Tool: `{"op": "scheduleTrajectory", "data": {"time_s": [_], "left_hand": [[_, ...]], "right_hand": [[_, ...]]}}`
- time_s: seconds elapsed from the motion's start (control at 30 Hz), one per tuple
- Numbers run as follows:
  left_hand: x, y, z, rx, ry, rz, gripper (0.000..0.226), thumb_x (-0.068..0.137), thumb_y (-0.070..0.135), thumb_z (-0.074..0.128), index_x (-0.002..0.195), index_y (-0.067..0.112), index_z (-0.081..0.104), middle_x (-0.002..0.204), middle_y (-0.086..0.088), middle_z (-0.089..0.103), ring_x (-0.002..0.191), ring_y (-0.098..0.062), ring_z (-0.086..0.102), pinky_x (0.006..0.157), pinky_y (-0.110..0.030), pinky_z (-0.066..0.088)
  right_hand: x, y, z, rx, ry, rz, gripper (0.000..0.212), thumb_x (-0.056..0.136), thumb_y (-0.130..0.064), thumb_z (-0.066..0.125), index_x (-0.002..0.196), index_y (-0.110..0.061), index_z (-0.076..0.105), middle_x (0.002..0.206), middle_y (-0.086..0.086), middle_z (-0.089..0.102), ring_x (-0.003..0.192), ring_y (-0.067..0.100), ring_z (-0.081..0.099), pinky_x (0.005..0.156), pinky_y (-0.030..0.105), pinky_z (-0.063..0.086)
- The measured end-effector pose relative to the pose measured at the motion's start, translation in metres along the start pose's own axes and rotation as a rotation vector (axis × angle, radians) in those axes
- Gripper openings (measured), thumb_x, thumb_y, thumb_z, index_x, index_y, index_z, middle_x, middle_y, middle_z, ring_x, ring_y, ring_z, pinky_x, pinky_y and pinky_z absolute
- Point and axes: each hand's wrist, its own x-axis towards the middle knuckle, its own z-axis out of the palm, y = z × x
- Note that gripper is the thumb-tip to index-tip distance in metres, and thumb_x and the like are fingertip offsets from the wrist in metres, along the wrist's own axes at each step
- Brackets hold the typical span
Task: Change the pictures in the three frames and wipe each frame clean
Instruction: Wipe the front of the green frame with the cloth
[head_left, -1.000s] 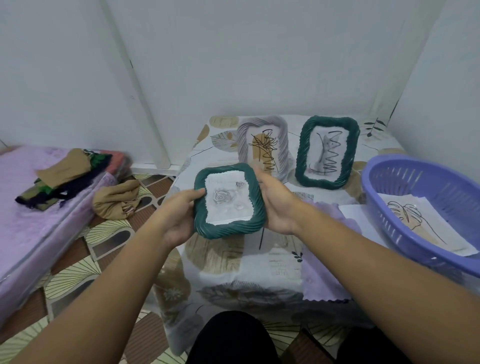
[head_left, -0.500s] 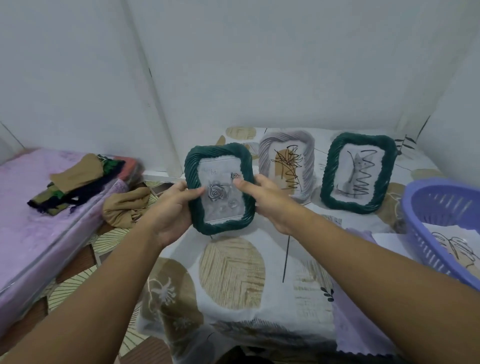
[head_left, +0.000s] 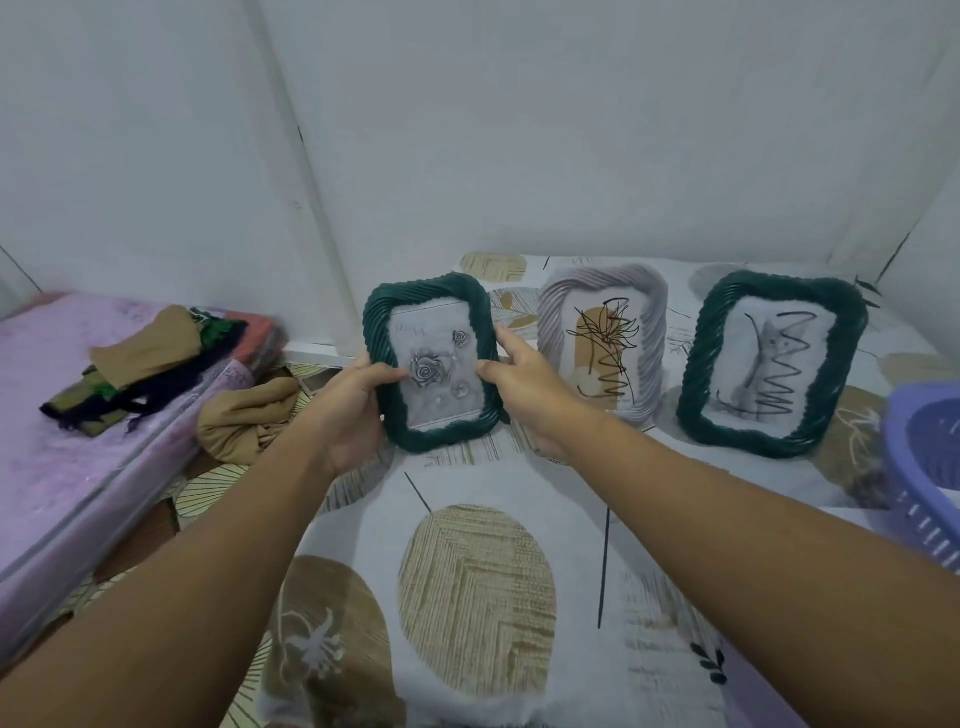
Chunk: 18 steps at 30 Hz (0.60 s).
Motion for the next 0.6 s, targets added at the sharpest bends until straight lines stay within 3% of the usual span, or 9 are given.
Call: {"op": "scheduleTrajectory", "data": {"time_s": [0.17,0.4,0.5,0.53,0.6], "left_hand": [[-0.003,-0.002,0.003,-0.023,-0.035,-0.025,0.038,0.101,0.008,0.057,0.139,0.012,0.057,0.131,-0.013,0.070,0.120,-0.034,0.067,0.102,-0.055,0.052],[-0.007,-0.006,0.009,-0.076,-0.052,-0.031,0.037,0.102,0.011,0.056,0.139,0.012,0.057,0.133,-0.013,0.068,0.123,-0.033,0.065,0.105,-0.054,0.050],[-0.008,-0.006,0.008,-0.052,-0.050,-0.035,0.038,0.102,0.012,0.057,0.139,0.012,0.056,0.134,-0.013,0.068,0.124,-0.033,0.065,0.106,-0.054,0.049],[-0.010,-0.007,0.007,-0.034,-0.036,-0.035,0.038,0.101,0.014,0.060,0.139,0.013,0.057,0.133,-0.012,0.068,0.124,-0.032,0.065,0.106,-0.054,0.049],[-0.014,-0.008,0.004,0.015,0.046,-0.020,0.041,0.097,0.022,0.067,0.137,0.015,0.059,0.129,-0.009,0.071,0.123,-0.031,0.066,0.105,-0.052,0.051]], "right_hand": [[-0.005,0.008,0.003,-0.028,0.057,-0.018,0.056,0.105,-0.014,0.049,0.154,-0.037,0.036,0.130,0.004,0.068,0.105,0.020,0.072,0.094,0.046,0.060],[-0.021,0.005,-0.001,-0.050,0.069,-0.038,0.049,0.108,-0.009,0.043,0.153,-0.029,0.040,0.117,-0.003,0.072,0.095,0.011,0.072,0.084,0.033,0.062],[-0.026,0.006,0.000,-0.095,0.066,-0.048,0.047,0.108,-0.010,0.042,0.151,-0.028,0.042,0.121,-0.006,0.070,0.103,0.014,0.071,0.096,0.044,0.058],[-0.029,0.007,-0.001,-0.117,0.060,-0.059,0.047,0.108,-0.011,0.042,0.151,-0.027,0.043,0.121,-0.008,0.068,0.105,0.013,0.068,0.097,0.042,0.057],[-0.042,0.006,-0.003,-0.178,0.048,-0.080,0.047,0.109,-0.012,0.042,0.154,-0.023,0.040,0.123,-0.015,0.062,0.108,0.007,0.061,0.094,0.025,0.050]]}}
